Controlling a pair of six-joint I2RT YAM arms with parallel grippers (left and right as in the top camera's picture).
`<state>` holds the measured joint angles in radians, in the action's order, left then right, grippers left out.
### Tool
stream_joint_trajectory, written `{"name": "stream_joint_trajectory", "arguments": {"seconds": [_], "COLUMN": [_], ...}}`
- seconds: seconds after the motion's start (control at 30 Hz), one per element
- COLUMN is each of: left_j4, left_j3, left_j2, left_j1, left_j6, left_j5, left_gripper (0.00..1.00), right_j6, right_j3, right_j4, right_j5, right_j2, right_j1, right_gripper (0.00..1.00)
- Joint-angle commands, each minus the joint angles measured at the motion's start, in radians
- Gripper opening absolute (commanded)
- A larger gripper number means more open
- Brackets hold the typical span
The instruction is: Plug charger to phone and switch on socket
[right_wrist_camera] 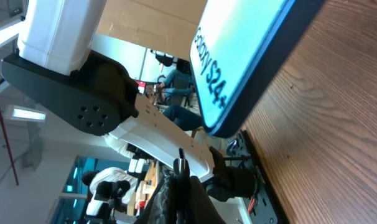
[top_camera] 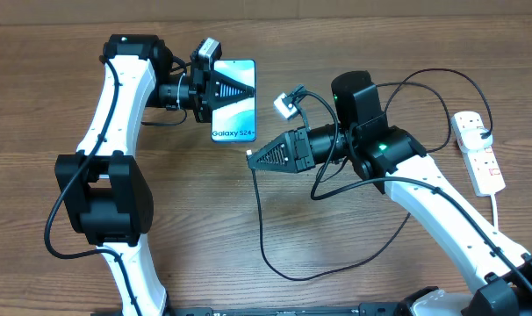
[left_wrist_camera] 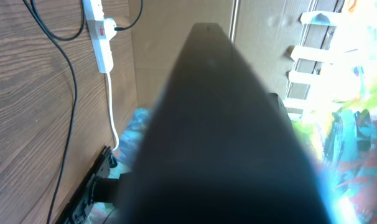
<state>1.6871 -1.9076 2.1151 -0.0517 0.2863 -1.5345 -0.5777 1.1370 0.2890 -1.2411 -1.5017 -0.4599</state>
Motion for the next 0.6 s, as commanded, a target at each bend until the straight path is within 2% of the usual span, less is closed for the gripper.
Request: {"name": "stream_joint_trajectory", "arguments": {"seconds": [0.0, 0.57], "left_j4": [0.003, -0.017], "left_j3": [-0.027, -0.027], "left_j2": [-0.034, -0.034], "left_j1": [-0.02, -0.047], "left_j6": [-0.013, -0.023], "left_j5": [-0.046, -0.046], "left_gripper": [0.04, 0.04], "right_j6": [-0.033, -0.085], "right_j3": [0.012, 0.012], "right_j4": [-0.008, -0.035], "right_j5": [0.024, 0.08], "right_j2": [0.003, 0.003], "right_j1": [-0.013, -0.012], "right_gripper": [0.04, 0.04]}}
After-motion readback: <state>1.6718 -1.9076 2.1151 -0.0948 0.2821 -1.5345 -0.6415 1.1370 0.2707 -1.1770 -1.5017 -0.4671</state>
